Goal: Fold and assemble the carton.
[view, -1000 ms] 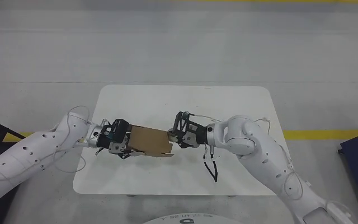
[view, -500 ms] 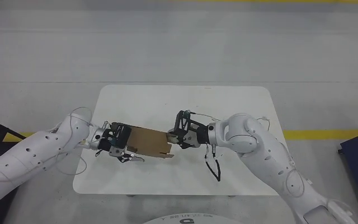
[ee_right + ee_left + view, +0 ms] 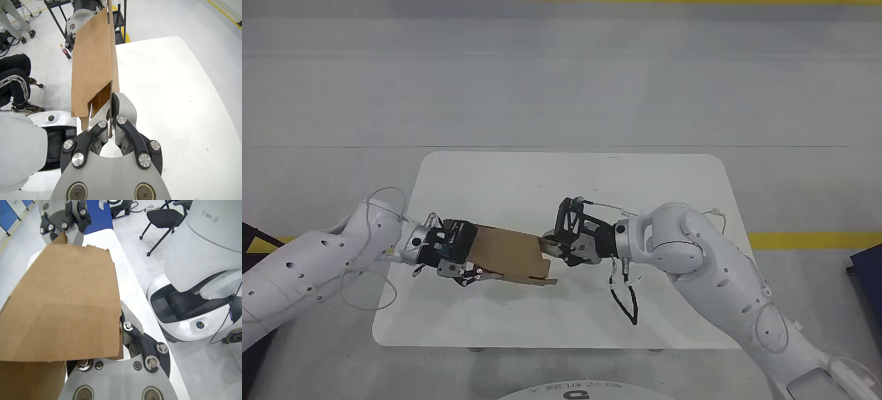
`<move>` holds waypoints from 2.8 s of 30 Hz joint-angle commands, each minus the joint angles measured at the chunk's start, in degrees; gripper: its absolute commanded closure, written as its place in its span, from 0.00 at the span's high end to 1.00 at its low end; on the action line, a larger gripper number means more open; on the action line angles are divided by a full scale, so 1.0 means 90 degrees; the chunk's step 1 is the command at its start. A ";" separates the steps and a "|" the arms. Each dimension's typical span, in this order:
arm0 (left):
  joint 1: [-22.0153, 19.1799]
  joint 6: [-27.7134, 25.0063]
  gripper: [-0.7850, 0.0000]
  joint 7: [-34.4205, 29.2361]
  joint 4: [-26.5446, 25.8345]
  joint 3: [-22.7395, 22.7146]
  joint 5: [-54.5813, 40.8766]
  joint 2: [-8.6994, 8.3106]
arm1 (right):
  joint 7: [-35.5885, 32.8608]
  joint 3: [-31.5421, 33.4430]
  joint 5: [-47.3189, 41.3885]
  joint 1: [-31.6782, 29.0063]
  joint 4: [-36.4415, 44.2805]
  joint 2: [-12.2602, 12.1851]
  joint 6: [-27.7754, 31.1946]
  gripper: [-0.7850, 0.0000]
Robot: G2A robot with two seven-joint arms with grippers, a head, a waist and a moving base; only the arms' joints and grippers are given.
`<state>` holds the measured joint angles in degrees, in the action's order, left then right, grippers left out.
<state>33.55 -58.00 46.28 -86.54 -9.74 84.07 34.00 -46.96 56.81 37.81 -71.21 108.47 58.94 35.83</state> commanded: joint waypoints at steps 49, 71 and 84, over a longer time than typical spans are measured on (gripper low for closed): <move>0.0215 0.0000 0.00 -0.1491 -0.0327 0.0000 -0.1396 -0.0119 | 0.3390 0.0037 0.1013 -0.0291 0.0082 0.0037 0.0200 0.00; 0.0347 0.0000 0.00 -0.1792 -0.0287 -0.0426 -0.1696 0.0044 | 0.1329 -0.0849 0.0453 0.0522 -0.0339 0.0229 -0.0297 0.00; 0.0433 0.0000 0.00 -0.0195 -0.0212 -0.0873 -0.1094 -0.0378 | 0.2346 0.1357 -0.0078 -0.0674 -0.0175 -0.0151 -0.0250 0.00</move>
<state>37.37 -58.00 42.97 -88.29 -17.46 73.56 30.92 -25.86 68.44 37.51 -76.90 106.97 57.64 33.77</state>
